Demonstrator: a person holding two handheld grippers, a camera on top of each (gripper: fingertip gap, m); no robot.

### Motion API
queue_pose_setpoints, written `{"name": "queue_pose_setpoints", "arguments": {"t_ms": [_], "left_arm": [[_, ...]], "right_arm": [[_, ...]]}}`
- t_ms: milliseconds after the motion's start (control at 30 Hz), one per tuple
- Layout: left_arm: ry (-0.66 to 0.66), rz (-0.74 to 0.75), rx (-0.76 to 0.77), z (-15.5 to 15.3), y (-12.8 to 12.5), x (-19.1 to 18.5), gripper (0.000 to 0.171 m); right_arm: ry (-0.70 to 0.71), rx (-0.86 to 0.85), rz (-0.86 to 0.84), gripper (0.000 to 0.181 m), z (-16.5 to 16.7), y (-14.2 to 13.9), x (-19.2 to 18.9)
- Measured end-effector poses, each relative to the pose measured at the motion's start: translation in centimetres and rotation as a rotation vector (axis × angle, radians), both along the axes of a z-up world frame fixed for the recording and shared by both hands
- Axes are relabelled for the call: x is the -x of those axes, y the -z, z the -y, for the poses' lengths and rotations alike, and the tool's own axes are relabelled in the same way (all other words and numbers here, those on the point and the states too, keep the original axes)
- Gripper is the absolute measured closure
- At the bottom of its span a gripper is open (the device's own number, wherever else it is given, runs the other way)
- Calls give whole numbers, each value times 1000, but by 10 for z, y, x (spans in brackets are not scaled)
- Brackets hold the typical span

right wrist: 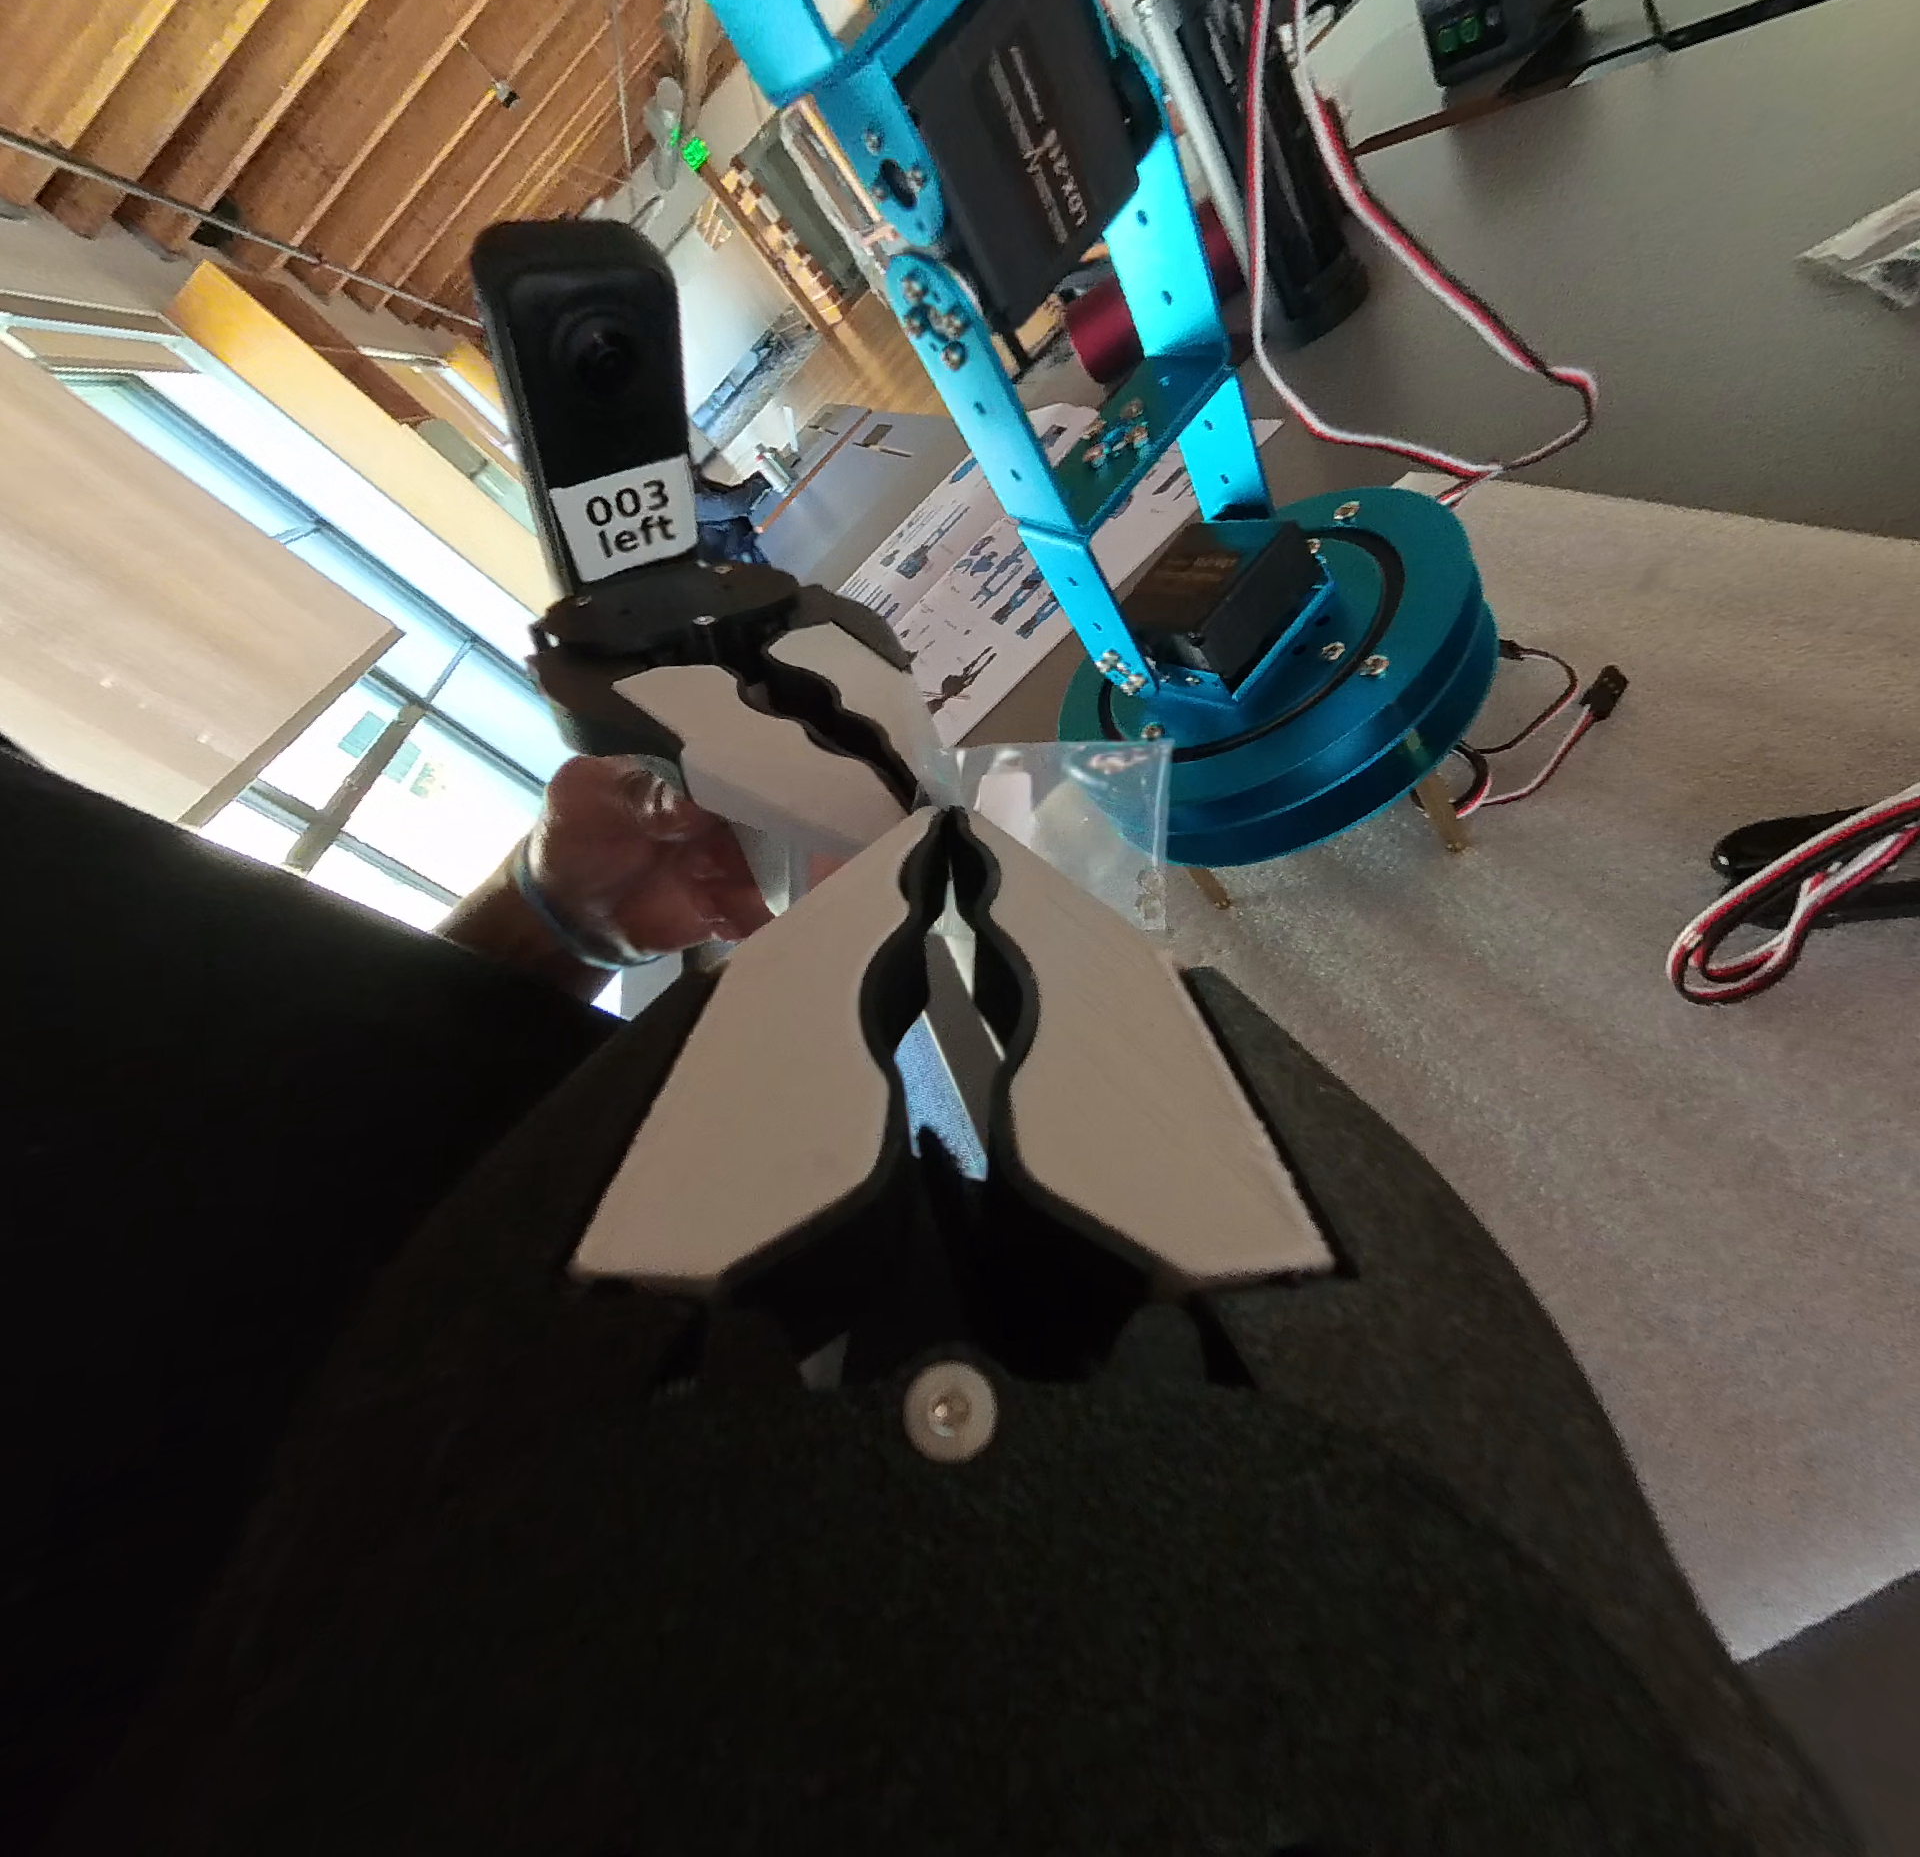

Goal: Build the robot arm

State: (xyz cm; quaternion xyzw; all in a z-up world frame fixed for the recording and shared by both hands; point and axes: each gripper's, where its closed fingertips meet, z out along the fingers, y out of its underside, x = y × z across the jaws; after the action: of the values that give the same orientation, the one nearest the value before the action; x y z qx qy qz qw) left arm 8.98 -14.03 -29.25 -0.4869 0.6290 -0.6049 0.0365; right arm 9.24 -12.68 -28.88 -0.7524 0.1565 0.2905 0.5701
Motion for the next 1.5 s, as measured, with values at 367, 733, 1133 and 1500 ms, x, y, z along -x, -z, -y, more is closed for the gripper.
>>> {"name": "queue_pose_setpoints", "arguments": {"t_ms": [367, 733, 1133, 1500], "left_arm": [[-189, -151, -14, -16, 32, -9, 171], [-309, -264, -149, -15, 72, 1, 171], [-405, -175, -21, -28, 47, -3, 171], [-284, -156, 278, -9, 33, 1, 171]], "right_arm": [[185, 195, -98, 181, -7, 37, -9], [264, 380, -61, 181, -1, 79, 1], [233, 93, -143, 178, 3, 42, -5], [125, -50, -275, 174, -1, 28, 3]]}}
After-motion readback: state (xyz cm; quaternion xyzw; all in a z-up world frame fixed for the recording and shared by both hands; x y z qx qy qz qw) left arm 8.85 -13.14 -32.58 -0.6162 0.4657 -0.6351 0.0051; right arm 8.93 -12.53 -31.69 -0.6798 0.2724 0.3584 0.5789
